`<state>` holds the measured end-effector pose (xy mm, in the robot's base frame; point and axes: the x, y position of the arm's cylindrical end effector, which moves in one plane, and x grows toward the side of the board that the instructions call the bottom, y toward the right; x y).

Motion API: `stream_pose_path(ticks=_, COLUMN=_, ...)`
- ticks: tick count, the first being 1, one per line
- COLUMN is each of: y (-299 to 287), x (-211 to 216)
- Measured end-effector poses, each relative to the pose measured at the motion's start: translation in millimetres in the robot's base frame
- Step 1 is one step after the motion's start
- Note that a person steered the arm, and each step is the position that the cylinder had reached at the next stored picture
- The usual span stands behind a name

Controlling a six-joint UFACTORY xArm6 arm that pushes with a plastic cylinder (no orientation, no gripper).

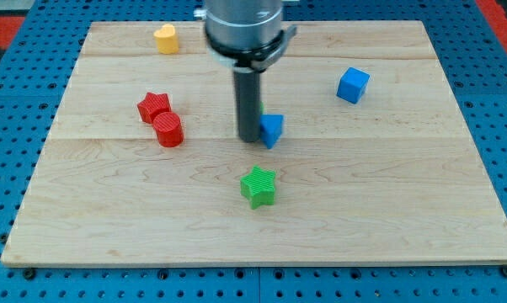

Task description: Push the blue triangle into the blue cube

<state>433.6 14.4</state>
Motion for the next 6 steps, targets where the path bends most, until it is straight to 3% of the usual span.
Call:
stream_pose_path(ticks=1, y=67.2, x=-13.3)
stream_pose_path(ticks=2, y=84.6, x=-18.5)
stream_pose_path(ticks=3, y=58.4, x=-25.7)
stream_pose_path(ticks=4, y=88.3, x=10.7)
stream_pose_path(ticks=5, y=117.6, x=9.3)
stream_pose_path(ticks=6, y=110.0, x=-28.3)
